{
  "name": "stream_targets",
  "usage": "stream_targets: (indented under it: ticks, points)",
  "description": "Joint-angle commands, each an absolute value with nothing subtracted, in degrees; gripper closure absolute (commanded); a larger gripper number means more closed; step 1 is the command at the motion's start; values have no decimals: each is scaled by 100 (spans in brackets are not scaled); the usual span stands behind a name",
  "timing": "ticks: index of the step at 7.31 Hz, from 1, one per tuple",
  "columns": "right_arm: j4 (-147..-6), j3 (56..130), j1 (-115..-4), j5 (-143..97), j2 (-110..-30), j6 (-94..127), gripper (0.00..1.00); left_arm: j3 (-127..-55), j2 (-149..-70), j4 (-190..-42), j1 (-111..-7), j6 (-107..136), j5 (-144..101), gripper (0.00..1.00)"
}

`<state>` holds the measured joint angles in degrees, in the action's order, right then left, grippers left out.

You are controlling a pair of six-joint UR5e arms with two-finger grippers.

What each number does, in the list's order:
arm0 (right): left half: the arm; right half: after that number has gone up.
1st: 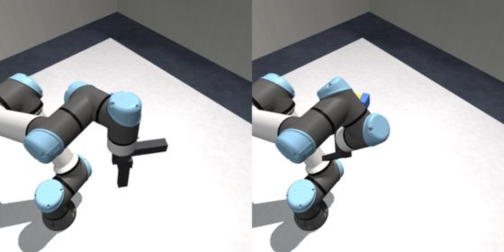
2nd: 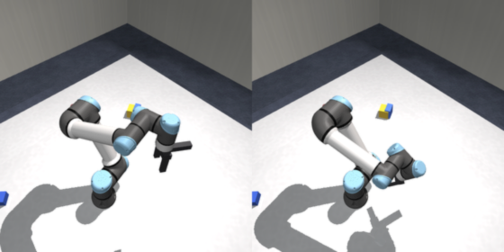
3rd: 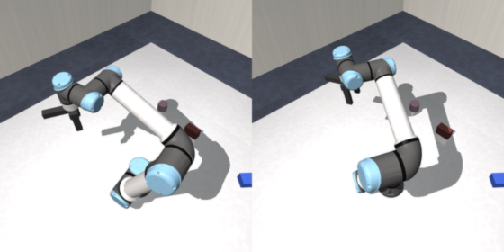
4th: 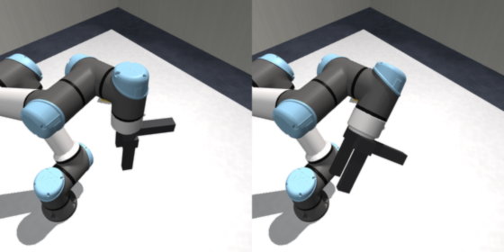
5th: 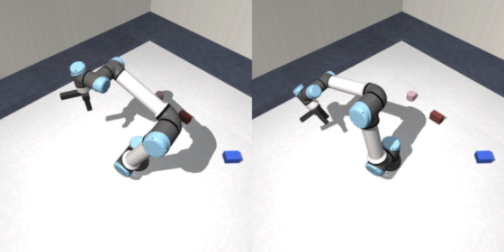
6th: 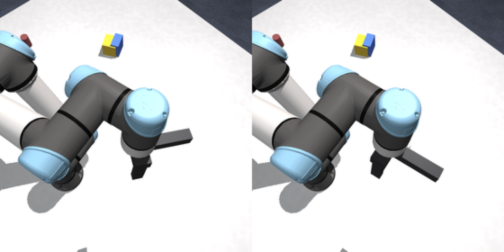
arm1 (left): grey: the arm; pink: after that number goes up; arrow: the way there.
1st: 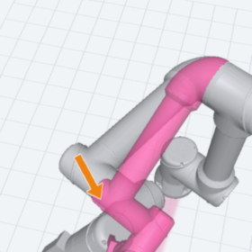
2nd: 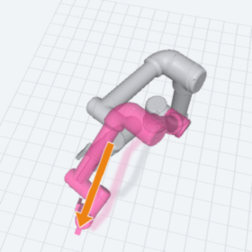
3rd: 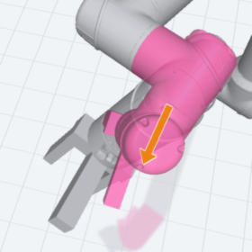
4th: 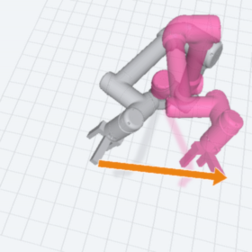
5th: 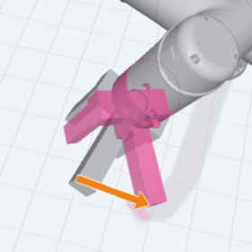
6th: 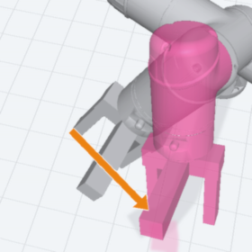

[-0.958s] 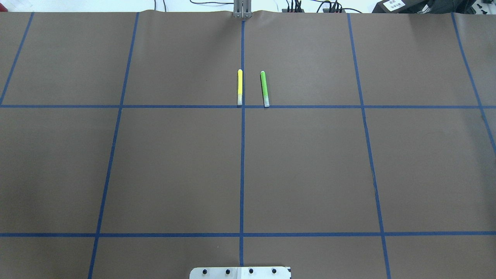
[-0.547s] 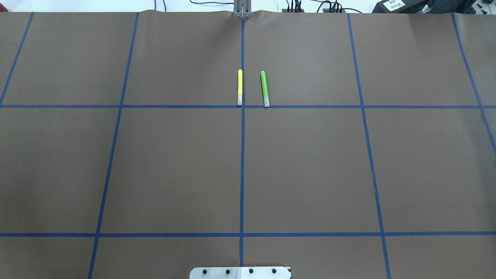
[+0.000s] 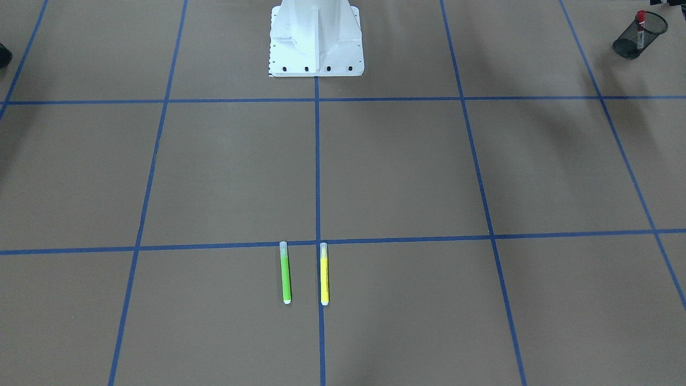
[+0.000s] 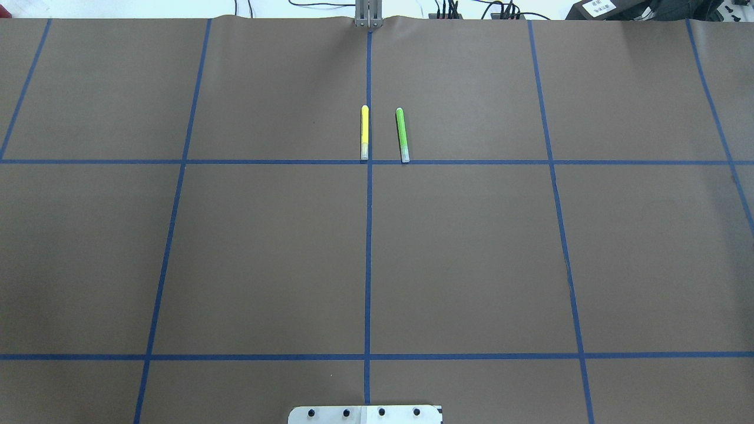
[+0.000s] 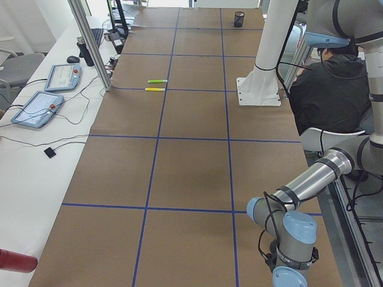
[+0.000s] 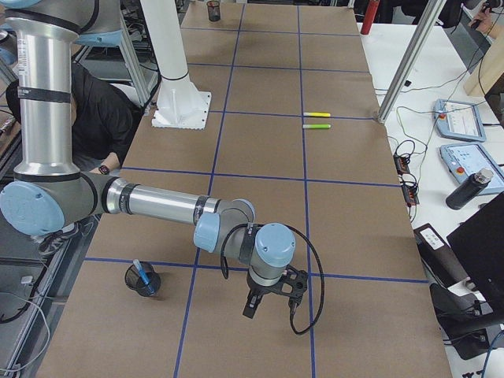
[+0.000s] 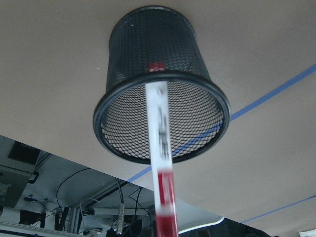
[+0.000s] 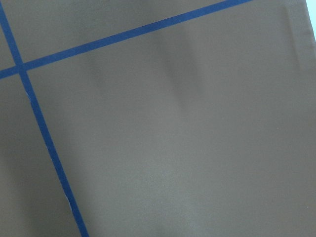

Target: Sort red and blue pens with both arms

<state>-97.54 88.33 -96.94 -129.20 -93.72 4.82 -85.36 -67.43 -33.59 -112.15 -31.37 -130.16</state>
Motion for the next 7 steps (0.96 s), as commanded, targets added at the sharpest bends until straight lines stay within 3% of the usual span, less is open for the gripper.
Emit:
stream_targets:
  ticks: [1,3,7]
  points:
    - [-9747,8981,-9694,-12920,-9352,483,0,-8848,-7108,-3384,-11215,-3181,-13025,0]
    - [-9756,9193,-9694,-12955,-9343,492,0,-9403,-7923,-3636,-11206,-3155,-13008,0]
    - [-9650,9422,-9404,-13192,-9229,492,0,-9518,-8928,-5551,-10970,-2633,-13034,0]
